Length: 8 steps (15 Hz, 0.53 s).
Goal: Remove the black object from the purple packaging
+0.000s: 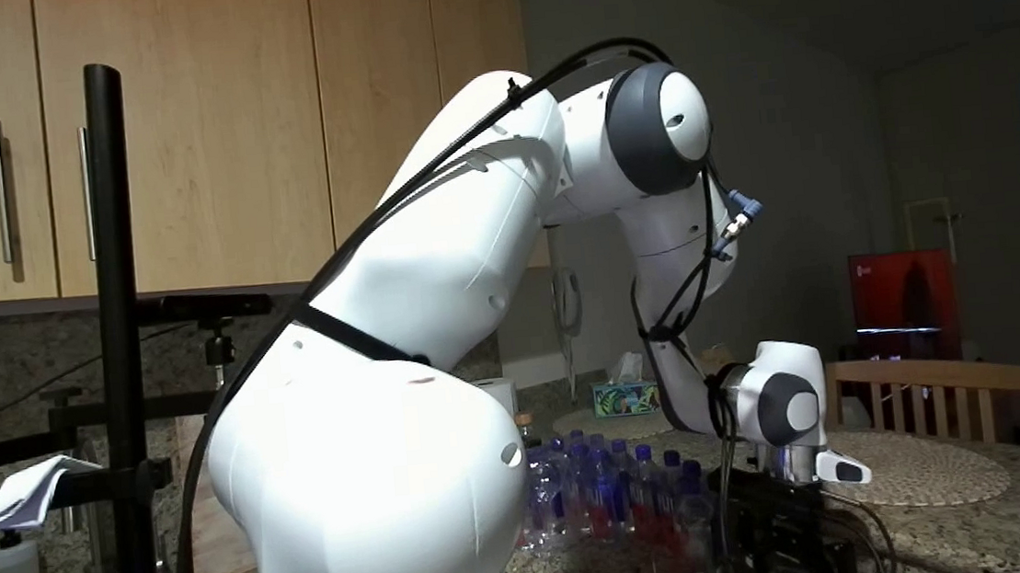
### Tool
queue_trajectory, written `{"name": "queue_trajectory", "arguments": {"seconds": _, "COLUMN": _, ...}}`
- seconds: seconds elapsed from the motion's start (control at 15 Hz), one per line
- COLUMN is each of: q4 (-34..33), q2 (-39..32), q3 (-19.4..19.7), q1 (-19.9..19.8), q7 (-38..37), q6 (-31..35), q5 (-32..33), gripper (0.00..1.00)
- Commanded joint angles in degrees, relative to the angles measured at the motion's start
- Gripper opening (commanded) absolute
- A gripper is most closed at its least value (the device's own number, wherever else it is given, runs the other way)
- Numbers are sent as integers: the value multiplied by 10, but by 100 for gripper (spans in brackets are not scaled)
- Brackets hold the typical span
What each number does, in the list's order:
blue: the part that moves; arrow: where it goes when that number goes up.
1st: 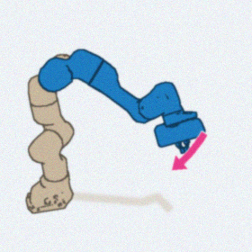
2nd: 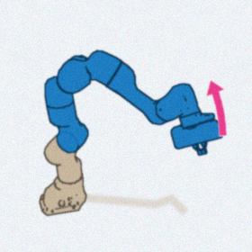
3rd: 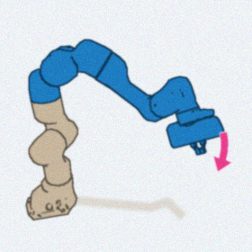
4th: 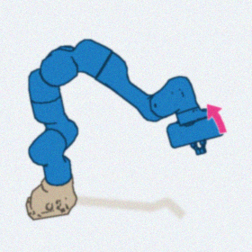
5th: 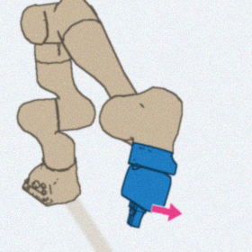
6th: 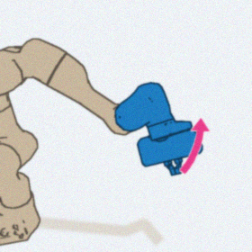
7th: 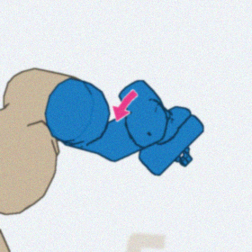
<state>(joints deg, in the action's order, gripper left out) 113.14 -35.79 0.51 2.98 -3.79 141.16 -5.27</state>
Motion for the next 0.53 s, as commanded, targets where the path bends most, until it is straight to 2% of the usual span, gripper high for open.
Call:
{"name": "queue_trajectory", "arguments": {"seconds": 0.0, "q4": 40, "q2": 55, "q3": 6, "q1": -13, "q7": 59, "q6": -70, "q5": 57, "gripper": 100}}
{"name": "queue_trajectory", "arguments": {"seconds": 0.2, "q4": 36, "q2": 58, "q3": 20, "q1": -4, "q7": 59, "q6": -103, "q5": 112, "gripper": 100}}
{"name": "queue_trajectory", "arguments": {"seconds": 0.47, "q4": 35, "q2": 47, "q3": 21, "q1": 8, "q7": 52, "q6": -99, "q5": 176, "gripper": 100}}
